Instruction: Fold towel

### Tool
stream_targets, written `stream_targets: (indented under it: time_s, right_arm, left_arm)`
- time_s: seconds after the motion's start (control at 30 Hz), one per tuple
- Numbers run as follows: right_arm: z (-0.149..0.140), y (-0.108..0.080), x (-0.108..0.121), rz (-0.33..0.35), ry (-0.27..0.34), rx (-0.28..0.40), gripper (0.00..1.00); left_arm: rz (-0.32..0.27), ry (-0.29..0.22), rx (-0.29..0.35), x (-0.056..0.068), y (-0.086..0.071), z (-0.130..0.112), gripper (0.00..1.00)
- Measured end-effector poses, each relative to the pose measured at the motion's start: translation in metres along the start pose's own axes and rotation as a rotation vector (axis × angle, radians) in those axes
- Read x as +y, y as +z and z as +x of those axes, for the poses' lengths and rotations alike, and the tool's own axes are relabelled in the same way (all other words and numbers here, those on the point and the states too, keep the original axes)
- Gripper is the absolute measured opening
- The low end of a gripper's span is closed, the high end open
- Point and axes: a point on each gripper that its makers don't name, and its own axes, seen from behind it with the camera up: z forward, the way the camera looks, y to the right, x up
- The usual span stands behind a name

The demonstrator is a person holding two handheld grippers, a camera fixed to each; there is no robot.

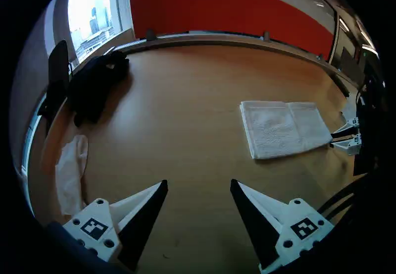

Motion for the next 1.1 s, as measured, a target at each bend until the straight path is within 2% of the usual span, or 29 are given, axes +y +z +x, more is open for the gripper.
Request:
stream_targets:
  time_s: [0.23, 0.33, 0.5, 0.77, 1.1]
  right_arm:
    - [-0.001, -0.001, 0.000, 0.008, 0.002, -0.003, 0.12]
    - [-0.001, -0.002, -0.001, 0.008, 0.001, -0.001, 0.06]
    - [0.006, -0.007, 0.001, -0.005, -0.001, 0.014, 0.05]
    - [0.036, -0.029, 0.014, -0.052, -0.011, 0.069, 0.05]
    - [0.081, -0.063, 0.030, -0.112, -0.087, 0.145, 0.05]
  left_arm:
    - [-0.001, -0.002, -0.001, 0.000, -0.001, -0.001, 0.94]
    - [-0.002, -0.002, -0.002, 0.001, -0.001, -0.002, 0.94]
    - [-0.003, 0.000, -0.002, 0.001, -0.001, -0.002, 0.94]
    - [-0.004, -0.002, 0.005, 0.002, -0.001, 0.002, 0.94]
    - [-0.004, -0.004, 0.014, 0.003, -0.003, 0.004, 0.94]
